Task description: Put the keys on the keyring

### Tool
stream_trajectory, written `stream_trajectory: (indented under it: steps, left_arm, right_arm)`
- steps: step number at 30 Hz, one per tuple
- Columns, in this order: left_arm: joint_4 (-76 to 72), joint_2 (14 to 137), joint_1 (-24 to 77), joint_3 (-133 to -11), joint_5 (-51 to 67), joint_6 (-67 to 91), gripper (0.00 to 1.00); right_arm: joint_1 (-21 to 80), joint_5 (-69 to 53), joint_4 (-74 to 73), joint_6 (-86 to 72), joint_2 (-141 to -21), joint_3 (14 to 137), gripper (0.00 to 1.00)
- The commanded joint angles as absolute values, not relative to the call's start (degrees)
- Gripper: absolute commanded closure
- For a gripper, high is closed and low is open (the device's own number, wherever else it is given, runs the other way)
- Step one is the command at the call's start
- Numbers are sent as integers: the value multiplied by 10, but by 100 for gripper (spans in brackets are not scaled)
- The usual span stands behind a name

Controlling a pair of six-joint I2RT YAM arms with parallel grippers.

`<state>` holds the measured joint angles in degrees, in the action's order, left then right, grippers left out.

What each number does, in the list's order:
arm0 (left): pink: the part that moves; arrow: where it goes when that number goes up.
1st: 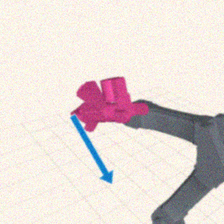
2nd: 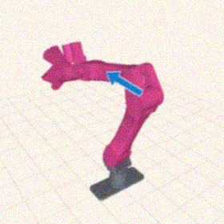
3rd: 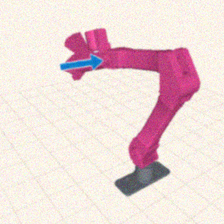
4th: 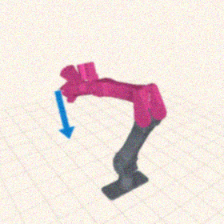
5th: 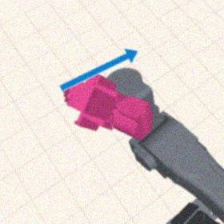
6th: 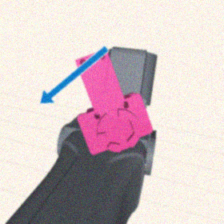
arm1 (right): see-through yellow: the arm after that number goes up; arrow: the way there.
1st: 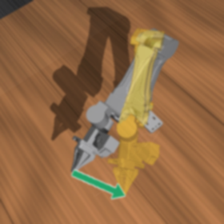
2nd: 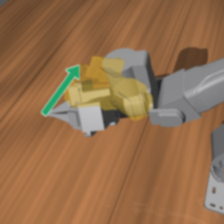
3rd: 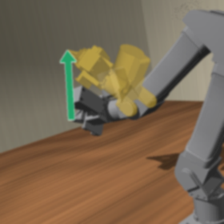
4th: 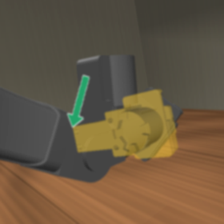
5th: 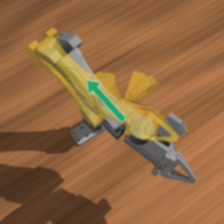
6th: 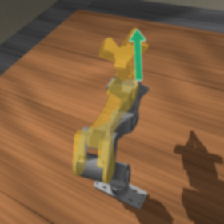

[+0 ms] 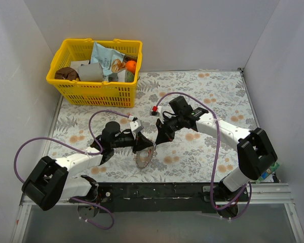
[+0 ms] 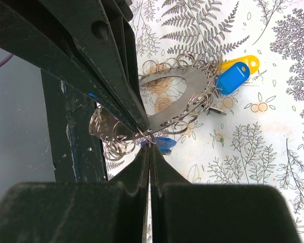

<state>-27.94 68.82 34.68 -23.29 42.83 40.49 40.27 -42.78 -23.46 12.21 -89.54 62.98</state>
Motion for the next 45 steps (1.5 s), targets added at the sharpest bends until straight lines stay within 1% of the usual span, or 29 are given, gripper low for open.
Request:
stream_trajectory:
  steps: [1,24,33,35,36,38,39,41,42,44,45]
  left_arm:
    - [-322,664,355,-234,451,401,100]
    - [-369,635,357,-210,448,411,100]
    - [-376,634,357,-207,448,414,100]
    - [-374,635,356,-209,452,414,100]
    - [-373,635,357,-208,452,414,100]
    - [-372,635,358,-208,453,414,100]
    - [-369,635,357,-210,454,413,100]
    - [-362,635,357,-212,455,410,100]
    - [-361,635,357,-212,457,410,100]
    - [-360,632,358,-212,457,409,100]
    - [-360,632,358,-212,458,408,100]
  right_arm:
    - [406,-418,-218,125,-904,634,99]
    - [407,-425,-210,125,-911,624,99]
    - [406,-451,-200,139,-889,612,98]
    - [406,-456,-189,141,-873,604,90]
    - [406,-456,-185,141,-866,600,82]
    - [406,-451,-171,141,-845,595,73]
    - [407,-448,-168,141,-838,590,65]
    - [406,-434,-159,140,-816,585,56]
    - [406,-430,-156,141,-808,580,48]
    - [405,-412,-142,139,-783,574,41]
    - [405,-408,-137,138,-775,571,35]
